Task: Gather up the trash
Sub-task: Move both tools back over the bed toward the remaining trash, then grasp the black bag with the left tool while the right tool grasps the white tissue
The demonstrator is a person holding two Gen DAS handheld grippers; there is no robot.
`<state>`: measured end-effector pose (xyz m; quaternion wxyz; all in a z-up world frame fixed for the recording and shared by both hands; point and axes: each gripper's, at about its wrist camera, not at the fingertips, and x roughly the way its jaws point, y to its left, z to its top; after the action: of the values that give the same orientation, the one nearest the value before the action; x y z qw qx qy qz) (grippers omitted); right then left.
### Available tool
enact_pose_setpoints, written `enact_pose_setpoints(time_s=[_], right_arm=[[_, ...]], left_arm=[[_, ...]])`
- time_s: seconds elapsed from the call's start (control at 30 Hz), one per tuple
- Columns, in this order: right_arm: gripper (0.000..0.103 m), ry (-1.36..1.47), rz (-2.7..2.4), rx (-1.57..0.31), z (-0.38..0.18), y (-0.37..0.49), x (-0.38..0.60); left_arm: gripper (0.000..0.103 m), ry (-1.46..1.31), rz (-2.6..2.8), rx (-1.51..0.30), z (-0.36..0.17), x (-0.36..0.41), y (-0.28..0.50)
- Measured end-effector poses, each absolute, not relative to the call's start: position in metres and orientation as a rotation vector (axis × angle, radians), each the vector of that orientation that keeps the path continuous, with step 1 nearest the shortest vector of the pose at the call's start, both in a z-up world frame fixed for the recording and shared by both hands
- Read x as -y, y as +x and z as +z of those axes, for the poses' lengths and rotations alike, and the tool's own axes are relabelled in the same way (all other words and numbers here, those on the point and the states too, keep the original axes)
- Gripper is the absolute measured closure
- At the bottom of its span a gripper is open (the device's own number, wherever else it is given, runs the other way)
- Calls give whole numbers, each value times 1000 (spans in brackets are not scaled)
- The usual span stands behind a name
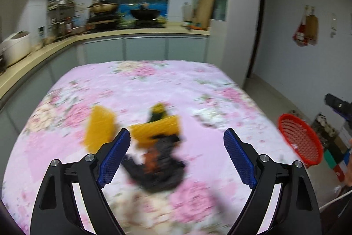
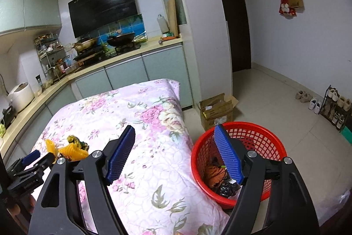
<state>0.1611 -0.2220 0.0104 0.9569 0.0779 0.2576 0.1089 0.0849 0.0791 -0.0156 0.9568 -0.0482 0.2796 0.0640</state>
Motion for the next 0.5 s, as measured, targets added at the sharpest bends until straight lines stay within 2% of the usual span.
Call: enact_pose_setpoints(time_s=[0.27,0.5], right_arm=[[31,140,239,-543,4,161,213],[31,130,241,-559,-2,161,208]], left_arm=[[15,-189,140,-663,-55,-109,79],[15,-223,131,-718,-70,-109,112]])
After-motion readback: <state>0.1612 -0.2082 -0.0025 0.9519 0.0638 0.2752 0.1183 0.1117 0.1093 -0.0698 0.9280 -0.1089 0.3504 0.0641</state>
